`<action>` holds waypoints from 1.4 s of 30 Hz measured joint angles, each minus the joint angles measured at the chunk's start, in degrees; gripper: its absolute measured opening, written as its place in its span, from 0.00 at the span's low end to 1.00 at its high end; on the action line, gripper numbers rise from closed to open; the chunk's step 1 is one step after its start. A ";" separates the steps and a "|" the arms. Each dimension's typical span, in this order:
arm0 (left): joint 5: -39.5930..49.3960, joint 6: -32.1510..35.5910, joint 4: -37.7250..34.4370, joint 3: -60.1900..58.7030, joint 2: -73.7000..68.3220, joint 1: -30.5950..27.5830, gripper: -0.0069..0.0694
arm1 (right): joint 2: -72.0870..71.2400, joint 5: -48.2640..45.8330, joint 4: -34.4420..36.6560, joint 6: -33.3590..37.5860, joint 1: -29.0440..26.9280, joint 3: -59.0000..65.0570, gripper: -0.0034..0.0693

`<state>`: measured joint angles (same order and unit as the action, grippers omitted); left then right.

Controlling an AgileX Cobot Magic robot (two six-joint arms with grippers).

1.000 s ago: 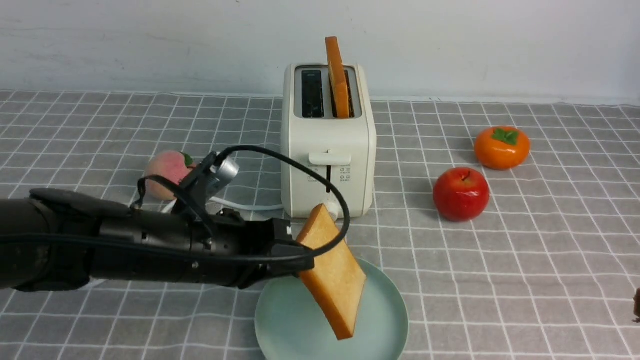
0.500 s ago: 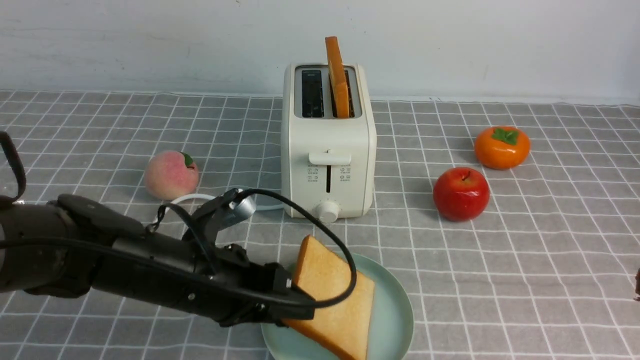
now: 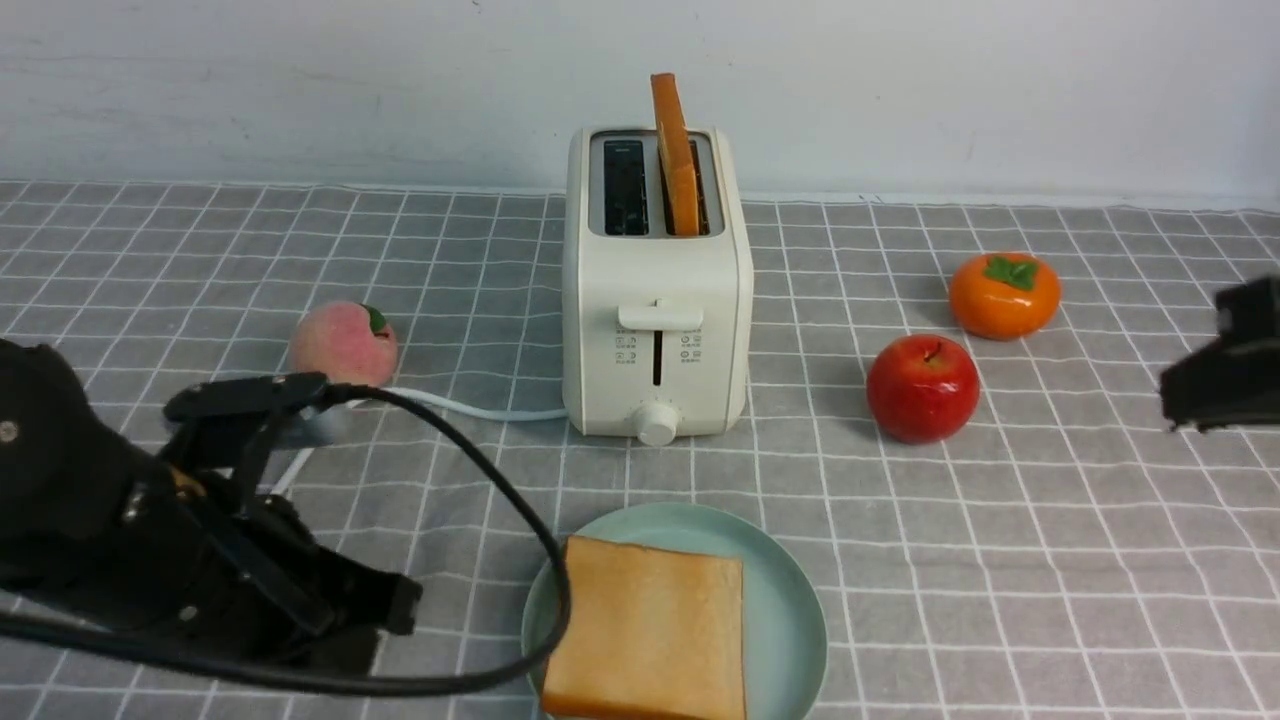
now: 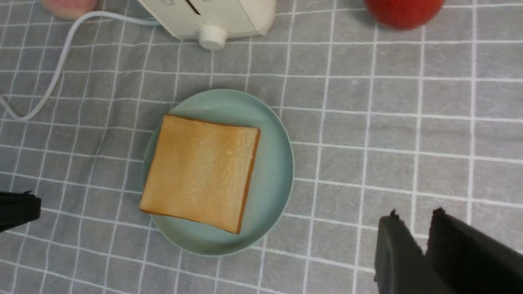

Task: Take toasted bread from bread machine on grey coffee table place on plate.
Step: 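Grasp the toast slice in the toaster and pull it up out of the slot with the right gripper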

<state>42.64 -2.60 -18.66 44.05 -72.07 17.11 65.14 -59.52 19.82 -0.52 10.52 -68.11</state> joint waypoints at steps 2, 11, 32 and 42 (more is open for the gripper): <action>2.63 -5.93 7.39 -0.06 6.59 0.00 0.07 | 6.71 1.00 -0.96 0.52 3.63 -5.95 0.23; 0.20 -11.21 11.90 -5.06 28.54 0.00 0.07 | 28.09 12.06 -9.77 0.52 13.70 -26.51 0.44; 1.50 -17.05 10.73 -17.85 48.66 0.00 0.07 | 60.62 28.99 -16.40 0.52 16.12 -51.79 0.66; 1.63 -17.05 11.52 -17.85 48.66 0.00 0.07 | 54.16 25.67 -19.03 0.52 16.12 -51.79 0.20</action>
<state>44.27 -19.65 -7.14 26.20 -23.41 17.11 119.30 -33.85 0.80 0.00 26.64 -119.90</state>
